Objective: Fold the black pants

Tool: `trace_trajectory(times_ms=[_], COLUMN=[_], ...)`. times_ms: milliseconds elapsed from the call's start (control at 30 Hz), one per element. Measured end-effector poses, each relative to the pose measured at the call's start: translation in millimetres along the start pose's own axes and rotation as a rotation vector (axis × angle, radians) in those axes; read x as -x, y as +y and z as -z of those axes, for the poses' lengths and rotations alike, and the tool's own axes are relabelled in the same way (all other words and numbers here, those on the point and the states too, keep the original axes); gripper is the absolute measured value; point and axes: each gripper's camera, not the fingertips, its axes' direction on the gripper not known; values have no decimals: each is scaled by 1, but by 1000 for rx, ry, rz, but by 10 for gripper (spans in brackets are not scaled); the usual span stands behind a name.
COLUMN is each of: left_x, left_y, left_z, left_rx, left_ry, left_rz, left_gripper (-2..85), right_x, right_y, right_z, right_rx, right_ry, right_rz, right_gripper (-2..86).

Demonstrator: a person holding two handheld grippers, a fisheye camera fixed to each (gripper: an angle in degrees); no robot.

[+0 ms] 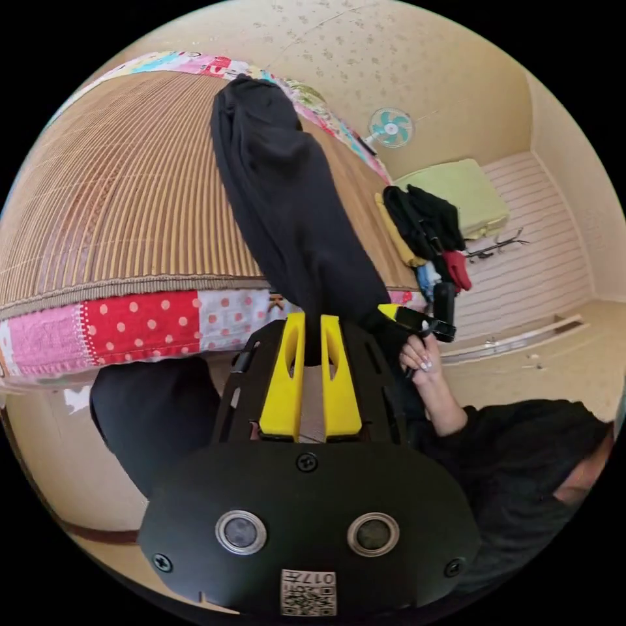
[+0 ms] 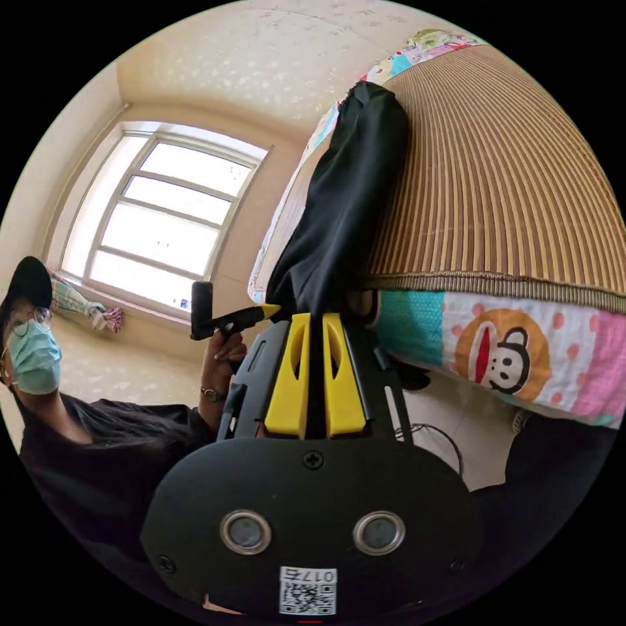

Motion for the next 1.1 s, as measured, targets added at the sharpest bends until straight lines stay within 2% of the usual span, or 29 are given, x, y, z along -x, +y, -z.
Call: trace_trajectory(times_ms=[67, 133, 233, 367, 500, 567, 633, 700, 767, 933, 1100], left_x=[12, 28, 42, 27, 13, 9, 4, -4, -7, -5, -12], left_y=[18, 27, 40, 29, 0, -14, -16, -14, -12, -15, -6], left_z=[11, 0, -6, 11, 6, -10, -15, -18, -30, -38, -27], left_rx=[-2, 85, 73, -128, -143, -94, -96, -92, -79, -87, -99], left_ry=[254, 314, 149, 148, -17, -82, -101, -80, 22, -2, 227], left_rz=[13, 107, 239, 183, 144, 137, 138, 114, 111, 160, 85], left_gripper=[50, 52, 59, 94, 128, 135, 136, 135, 135, 78, 49], right_x=[12, 5, -17, -25, -32, -37, -47, -50, -52, -55, -45], right_y=[9, 12, 13, 1, -25, -34, -42, -45, -47, -58, -44], right_z=[28, 40, 56, 71, 65, 61, 56, 54, 54, 41, 51], right_rx=[8, 162, 178, 106, 67, 63, 84, 99, 107, 190, 183], right_ry=[-59, -65, 15, 46, 41, 34, -50, -118, -112, -99, -171], right_rz=[111, 108, -6, -51, -42, -48, -63, -62, -63, -93, -47], right_gripper=[46, 53, 79, 92, 106, 104, 101, 100, 91, 81, 113])
